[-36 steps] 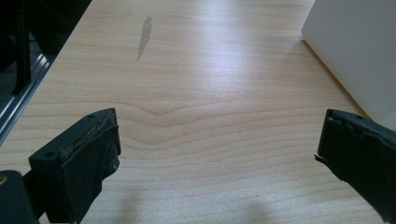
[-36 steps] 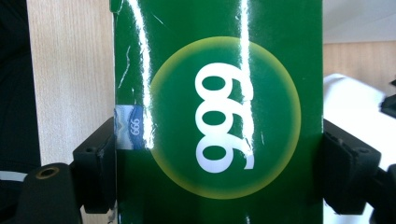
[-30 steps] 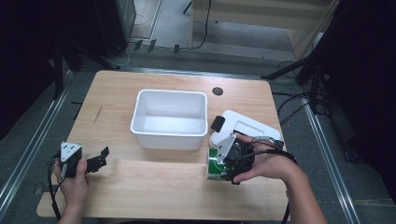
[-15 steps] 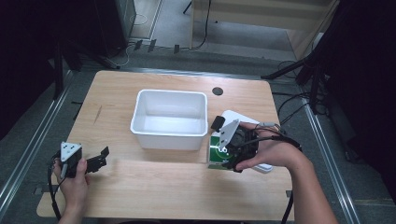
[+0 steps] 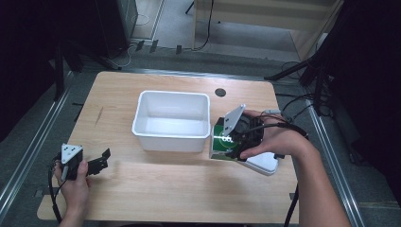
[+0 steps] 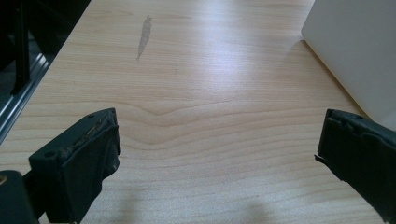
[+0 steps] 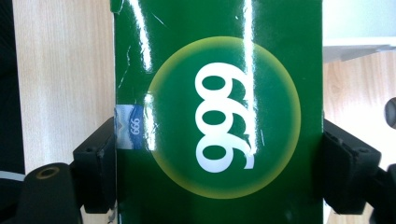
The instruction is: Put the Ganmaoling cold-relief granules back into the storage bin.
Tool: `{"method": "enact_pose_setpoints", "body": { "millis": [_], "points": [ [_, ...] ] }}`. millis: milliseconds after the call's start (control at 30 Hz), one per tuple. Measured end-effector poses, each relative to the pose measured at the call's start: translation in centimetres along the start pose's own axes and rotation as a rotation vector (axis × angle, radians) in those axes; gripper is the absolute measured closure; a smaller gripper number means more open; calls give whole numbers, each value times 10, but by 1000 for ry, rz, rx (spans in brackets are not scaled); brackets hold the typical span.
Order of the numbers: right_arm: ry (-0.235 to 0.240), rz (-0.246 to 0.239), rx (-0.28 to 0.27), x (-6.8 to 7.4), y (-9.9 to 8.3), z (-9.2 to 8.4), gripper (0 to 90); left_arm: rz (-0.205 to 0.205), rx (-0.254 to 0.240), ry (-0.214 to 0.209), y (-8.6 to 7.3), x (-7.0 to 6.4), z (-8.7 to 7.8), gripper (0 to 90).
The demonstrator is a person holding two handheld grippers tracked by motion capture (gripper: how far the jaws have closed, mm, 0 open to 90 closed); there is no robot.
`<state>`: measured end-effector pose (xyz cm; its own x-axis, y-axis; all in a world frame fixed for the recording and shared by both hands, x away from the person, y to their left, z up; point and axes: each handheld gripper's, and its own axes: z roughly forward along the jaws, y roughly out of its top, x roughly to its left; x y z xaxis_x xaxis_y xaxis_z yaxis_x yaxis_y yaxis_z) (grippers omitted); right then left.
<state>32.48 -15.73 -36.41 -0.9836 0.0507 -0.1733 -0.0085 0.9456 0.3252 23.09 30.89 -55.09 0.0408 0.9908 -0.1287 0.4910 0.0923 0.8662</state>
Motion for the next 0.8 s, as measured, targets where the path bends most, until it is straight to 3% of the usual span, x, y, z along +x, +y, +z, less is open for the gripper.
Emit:
{"method": "enact_pose_setpoints", "body": {
  "millis": [800],
  "points": [
    [-11, 17, 9, -35, 14, -19, 168, -2, 1, -2, 0, 0, 0, 0]
  ]
}}
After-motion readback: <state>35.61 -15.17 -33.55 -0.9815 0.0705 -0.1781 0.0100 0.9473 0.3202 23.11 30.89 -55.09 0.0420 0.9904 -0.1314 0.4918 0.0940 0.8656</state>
